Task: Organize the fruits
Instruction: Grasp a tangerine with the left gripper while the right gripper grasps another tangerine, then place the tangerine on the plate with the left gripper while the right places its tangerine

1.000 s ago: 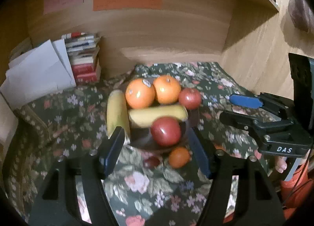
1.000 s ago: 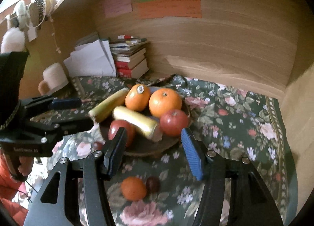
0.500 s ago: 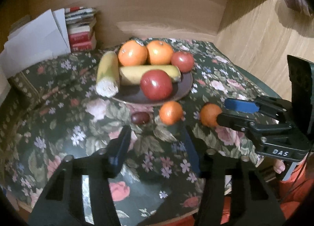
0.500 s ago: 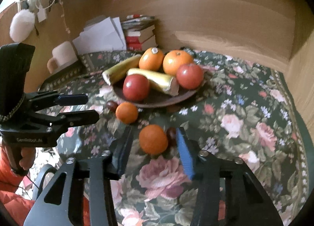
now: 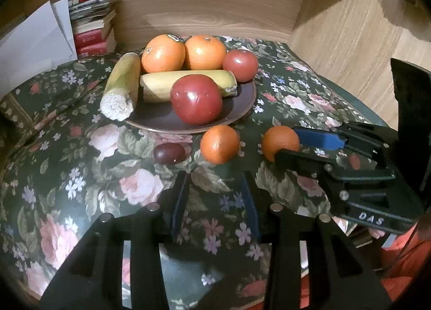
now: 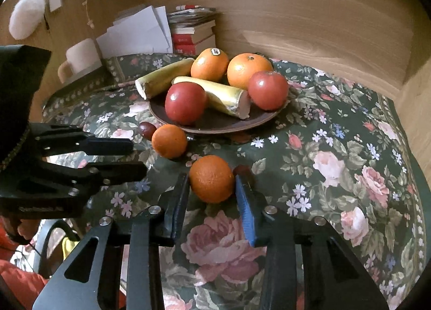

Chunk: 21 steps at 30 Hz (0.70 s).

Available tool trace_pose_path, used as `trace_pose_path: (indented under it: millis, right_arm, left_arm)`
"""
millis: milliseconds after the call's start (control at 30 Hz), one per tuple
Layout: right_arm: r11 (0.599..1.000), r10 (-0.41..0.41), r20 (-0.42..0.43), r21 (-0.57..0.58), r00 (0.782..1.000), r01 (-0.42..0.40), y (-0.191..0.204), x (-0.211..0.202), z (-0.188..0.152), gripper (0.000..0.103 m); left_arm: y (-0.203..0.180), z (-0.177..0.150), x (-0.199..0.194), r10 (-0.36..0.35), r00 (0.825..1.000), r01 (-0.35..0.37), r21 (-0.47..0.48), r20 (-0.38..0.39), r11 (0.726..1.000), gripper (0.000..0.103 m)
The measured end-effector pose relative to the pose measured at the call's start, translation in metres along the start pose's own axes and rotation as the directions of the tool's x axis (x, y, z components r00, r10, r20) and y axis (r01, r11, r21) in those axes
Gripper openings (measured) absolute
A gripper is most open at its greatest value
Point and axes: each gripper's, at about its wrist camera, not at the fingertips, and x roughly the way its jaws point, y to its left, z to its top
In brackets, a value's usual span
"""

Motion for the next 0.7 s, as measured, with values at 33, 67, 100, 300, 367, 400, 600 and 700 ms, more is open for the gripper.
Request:
trace_pose_path:
  millis: [33,67,100,300,367,400,600,700]
  right_arm:
    - [1.000,-0.003,0.005,-0.002,1.000,0.003,0.001,0.000,0.000,0.033]
    - [1.000,-0.006,0.012,-0.003,1.000,0.006,0.002,0.001,0.000,0.032]
    - [1.000,-0.009,0.017,-0.008,1.000,0.009,0.003,0.001,0.000,0.032]
    - [1.000,0.018,0.074,-0.019,0.997,-0.017,0.000,-0.014,0.000,0.031]
    - [1.000,0.015,0.096,-0.013,0.995,-0.014,-0.004,-0.023,0.000,0.031]
    - [1.000,0.014,0.108,-0.007,0.994,-0.013,-0.007,-0.027,0.001,0.031]
    - [1.000,-0.015,0.141,0.028,0.990,0.012,-0.026,-0.041,0.006,0.031]
    - [0.999,-0.026,0.145,0.048,0.989,0.019,-0.033,-0.042,0.007,0.031]
  left_arm:
    - [-0.001,0.002,0.002,0.001,1.000,-0.001,0.000,-0.001,1.000,0.040]
    - [-0.001,0.003,0.004,0.001,1.000,-0.001,0.000,-0.003,1.000,0.040]
    - [-0.001,0.005,0.005,0.001,1.000,-0.001,0.001,-0.005,1.000,0.040]
    - [-0.004,0.015,0.018,0.010,1.000,-0.009,0.013,-0.022,1.000,0.040]
    - [-0.005,0.020,0.021,0.026,1.000,-0.026,0.016,-0.012,1.000,0.040]
    - [-0.006,0.021,0.022,0.034,0.999,-0.034,0.019,-0.006,0.999,0.040]
    - [-0.007,0.028,0.037,0.051,0.999,-0.050,0.021,-0.018,0.999,0.038]
    - [-0.011,0.028,0.037,0.070,0.997,-0.069,0.043,-0.014,0.997,0.034]
